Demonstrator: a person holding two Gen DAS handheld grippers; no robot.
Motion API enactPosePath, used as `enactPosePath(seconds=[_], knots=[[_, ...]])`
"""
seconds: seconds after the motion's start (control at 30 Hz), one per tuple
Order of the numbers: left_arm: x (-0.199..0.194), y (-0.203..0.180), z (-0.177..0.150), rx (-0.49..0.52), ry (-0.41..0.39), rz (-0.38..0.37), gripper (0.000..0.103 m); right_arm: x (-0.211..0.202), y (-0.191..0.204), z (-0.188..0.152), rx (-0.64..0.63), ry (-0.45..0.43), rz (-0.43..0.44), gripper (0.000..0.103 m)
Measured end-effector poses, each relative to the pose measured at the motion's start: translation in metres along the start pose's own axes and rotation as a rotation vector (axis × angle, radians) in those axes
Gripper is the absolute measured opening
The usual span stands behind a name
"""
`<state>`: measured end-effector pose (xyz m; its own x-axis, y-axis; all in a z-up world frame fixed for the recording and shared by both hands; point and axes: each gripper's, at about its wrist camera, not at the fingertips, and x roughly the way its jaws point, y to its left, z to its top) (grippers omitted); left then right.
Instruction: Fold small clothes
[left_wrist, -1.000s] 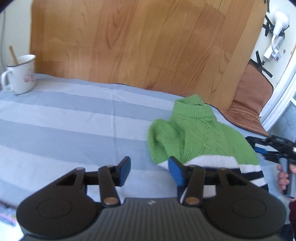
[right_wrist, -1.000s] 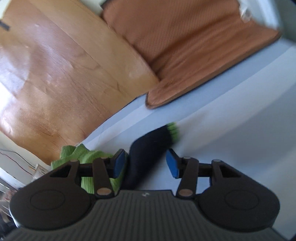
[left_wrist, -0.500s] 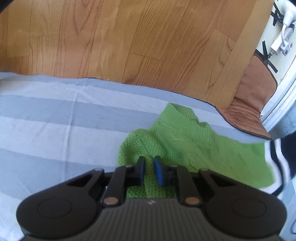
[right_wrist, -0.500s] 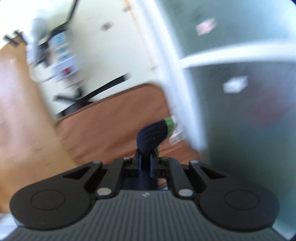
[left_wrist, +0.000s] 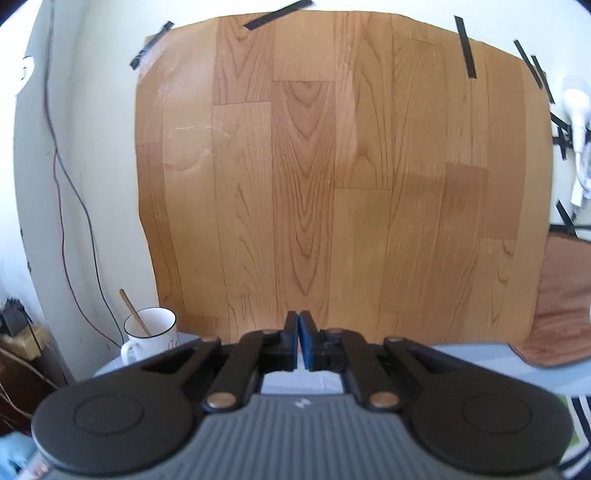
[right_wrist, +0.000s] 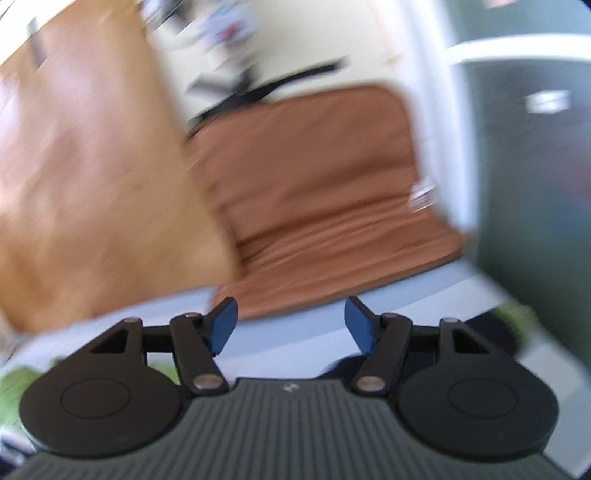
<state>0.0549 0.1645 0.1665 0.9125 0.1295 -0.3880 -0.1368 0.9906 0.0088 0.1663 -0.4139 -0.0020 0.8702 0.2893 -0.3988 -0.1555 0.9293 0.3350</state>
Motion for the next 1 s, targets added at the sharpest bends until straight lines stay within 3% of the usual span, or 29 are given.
enactPosePath(seconds=[0.07,0.17,0.27,0.33,0.37,0.4,0.43,0.47,0.57,0.63,0.73,0.8,0.87,0.93,1.0], knots=[[0.010,-0.004,-0.006,0.050,0.054,-0.004,0.006,0.016,0.021,-0.004,-0.021,0.049,0.080,0.067],[0.037,-0.016,-0.029,0.079,0.173,-0.037,0.030,0.042,0.053,-0.009,-0.042,0.126,0.187,0.067],[0.063,-0.026,-0.063,0.043,0.299,-0.090,0.037,0.066,0.089,-0.018,-0.068,0.198,0.242,0.068],[0.074,-0.032,-0.082,0.006,0.366,-0.135,0.058,0.075,0.112,-0.027,-0.083,0.253,0.239,0.068],[0.076,-0.033,-0.092,-0.009,0.387,-0.162,0.058,0.080,0.122,-0.030,-0.088,0.274,0.270,0.068],[0.077,-0.037,-0.098,-0.016,0.401,-0.189,0.051,0.080,0.134,-0.036,-0.088,0.284,0.301,0.068],[0.077,-0.041,-0.104,-0.017,0.405,-0.216,0.020,0.080,0.144,-0.039,-0.093,0.296,0.334,0.068],[0.076,-0.045,-0.106,-0.016,0.406,-0.242,0.012,0.080,0.154,-0.043,-0.103,0.308,0.368,0.068],[0.066,-0.057,-0.104,0.026,0.342,-0.237,0.011,0.074,0.178,-0.056,-0.167,0.339,0.472,0.068],[0.060,-0.063,-0.093,0.014,0.310,-0.276,0.011,0.063,0.191,-0.064,-0.210,0.343,0.509,0.068],[0.039,-0.095,-0.076,0.028,0.225,-0.381,0.011,0.049,0.178,-0.064,-0.203,0.301,0.470,0.068],[0.024,-0.129,-0.073,0.063,0.189,-0.487,0.012,0.048,0.159,-0.065,-0.150,0.262,0.360,0.068],[0.014,-0.163,-0.081,0.116,0.218,-0.584,0.018,0.046,0.131,-0.064,-0.082,0.248,0.239,0.068],[0.009,-0.194,-0.098,0.210,0.266,-0.673,0.033,0.041,0.105,-0.063,0.005,0.248,0.169,0.068],[-0.002,-0.206,-0.114,0.291,0.273,-0.688,0.033,0.027,0.091,-0.063,0.038,0.220,0.145,0.068]])
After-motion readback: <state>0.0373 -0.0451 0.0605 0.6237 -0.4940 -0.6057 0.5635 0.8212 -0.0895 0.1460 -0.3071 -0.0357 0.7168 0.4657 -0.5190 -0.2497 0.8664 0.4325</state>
